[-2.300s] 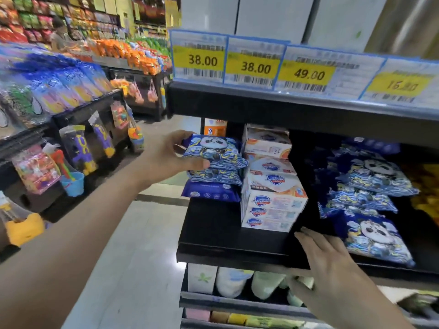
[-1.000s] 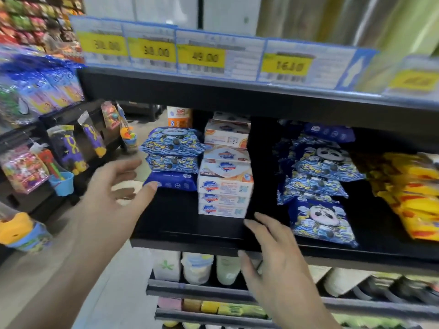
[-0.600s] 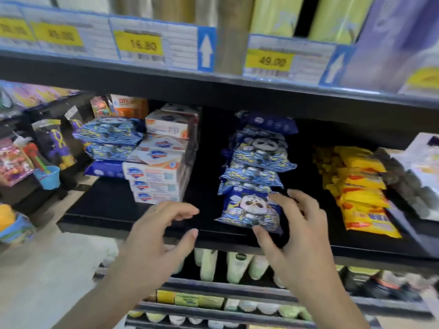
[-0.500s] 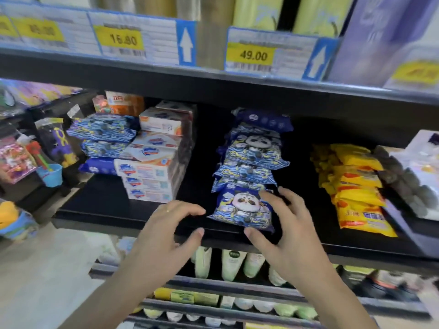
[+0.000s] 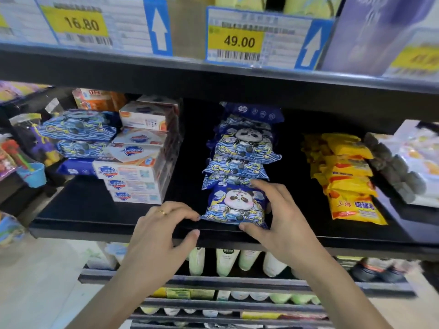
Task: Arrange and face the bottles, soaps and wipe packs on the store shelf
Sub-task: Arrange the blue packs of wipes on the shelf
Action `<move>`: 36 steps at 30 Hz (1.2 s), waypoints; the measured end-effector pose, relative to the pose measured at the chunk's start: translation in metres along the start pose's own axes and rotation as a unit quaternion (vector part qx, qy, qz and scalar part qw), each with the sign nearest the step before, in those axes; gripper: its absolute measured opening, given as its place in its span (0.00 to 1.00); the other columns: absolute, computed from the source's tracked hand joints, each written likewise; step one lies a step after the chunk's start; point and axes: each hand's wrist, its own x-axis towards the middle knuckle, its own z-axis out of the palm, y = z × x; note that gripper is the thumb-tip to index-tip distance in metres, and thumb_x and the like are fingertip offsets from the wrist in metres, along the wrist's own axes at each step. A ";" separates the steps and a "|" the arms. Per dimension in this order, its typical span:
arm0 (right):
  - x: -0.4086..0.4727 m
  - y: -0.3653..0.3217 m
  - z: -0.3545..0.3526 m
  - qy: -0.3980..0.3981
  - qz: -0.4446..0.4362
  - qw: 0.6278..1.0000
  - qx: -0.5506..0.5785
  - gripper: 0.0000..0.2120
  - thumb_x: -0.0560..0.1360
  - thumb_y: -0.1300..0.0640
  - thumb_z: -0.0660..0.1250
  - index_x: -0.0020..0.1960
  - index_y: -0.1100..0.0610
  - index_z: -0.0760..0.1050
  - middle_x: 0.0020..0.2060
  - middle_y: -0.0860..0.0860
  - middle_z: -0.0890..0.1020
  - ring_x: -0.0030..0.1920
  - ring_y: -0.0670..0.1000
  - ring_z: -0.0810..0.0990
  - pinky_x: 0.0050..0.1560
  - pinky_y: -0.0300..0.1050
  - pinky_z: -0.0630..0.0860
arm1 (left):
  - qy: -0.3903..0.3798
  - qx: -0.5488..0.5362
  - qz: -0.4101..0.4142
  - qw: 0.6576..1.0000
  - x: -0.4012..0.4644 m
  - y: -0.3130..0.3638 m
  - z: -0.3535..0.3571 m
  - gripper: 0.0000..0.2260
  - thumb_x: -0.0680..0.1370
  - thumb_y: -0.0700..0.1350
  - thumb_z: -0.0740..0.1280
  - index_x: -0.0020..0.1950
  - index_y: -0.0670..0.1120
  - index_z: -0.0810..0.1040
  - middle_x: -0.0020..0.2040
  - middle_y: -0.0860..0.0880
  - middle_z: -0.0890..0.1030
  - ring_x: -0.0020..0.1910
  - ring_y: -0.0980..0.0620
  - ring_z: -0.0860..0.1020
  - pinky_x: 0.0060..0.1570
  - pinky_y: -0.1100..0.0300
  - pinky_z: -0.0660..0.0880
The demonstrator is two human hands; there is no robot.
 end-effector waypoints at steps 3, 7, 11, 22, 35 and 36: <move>0.000 -0.001 -0.002 0.010 -0.018 1.000 0.013 0.37 0.69 0.52 0.82 0.75 0.46 0.71 0.64 0.39 0.68 0.62 0.39 0.73 0.63 0.38 0.74 | -0.004 -0.014 -0.012 1.000 0.001 -0.001 -0.002 0.10 0.75 0.59 0.66 0.55 0.65 0.80 0.59 0.70 0.75 0.61 0.61 0.73 0.65 0.48 0.69; -0.014 0.000 -0.006 0.031 -0.038 0.998 0.043 0.35 0.69 0.52 0.82 0.74 0.46 0.73 0.64 0.37 0.69 0.64 0.42 0.75 0.63 0.39 0.75 | 0.018 -0.143 -0.070 0.987 0.007 0.005 -0.005 0.16 0.82 0.44 0.64 0.54 0.66 0.82 0.56 0.67 0.81 0.61 0.63 0.76 0.66 0.57 0.69; -0.027 -0.008 -0.018 0.048 -0.068 0.994 0.064 0.36 0.70 0.56 0.82 0.74 0.46 0.73 0.66 0.39 0.68 0.67 0.46 0.73 0.61 0.34 0.75 | 0.012 -0.258 -0.135 0.957 0.016 0.030 -0.012 0.16 0.77 0.69 0.59 0.53 0.66 0.83 0.53 0.61 0.86 0.54 0.64 0.81 0.64 0.51 0.71; -0.040 -0.018 -0.040 0.045 -0.142 0.988 0.046 0.36 0.71 0.57 0.80 0.74 0.43 0.70 0.72 0.40 0.62 0.67 0.45 0.72 0.57 0.40 0.80 | -0.127 -0.382 -0.164 0.901 0.017 0.079 0.002 0.25 0.68 0.56 0.75 0.64 0.50 0.81 0.56 0.51 0.87 0.57 0.52 0.85 0.65 0.49 0.76; -0.028 -0.026 -0.054 -0.002 0.141 0.960 0.242 0.39 0.61 0.19 0.65 0.70 0.28 0.66 0.59 0.35 0.77 0.46 0.43 0.81 0.46 0.38 0.76 | -0.035 -0.380 -0.117 0.917 0.013 0.075 0.001 0.23 0.69 0.42 0.78 0.62 0.50 0.79 0.55 0.52 0.87 0.55 0.52 0.85 0.54 0.60 0.81; -0.027 -0.029 -0.055 -0.025 0.160 0.949 0.272 0.36 0.62 0.19 0.65 0.68 0.29 0.69 0.57 0.37 0.80 0.44 0.43 0.81 0.44 0.38 0.76 | -0.030 -0.373 -0.105 0.921 0.012 0.075 0.000 0.24 0.67 0.44 0.78 0.62 0.51 0.79 0.55 0.52 0.87 0.55 0.53 0.85 0.55 0.59 0.81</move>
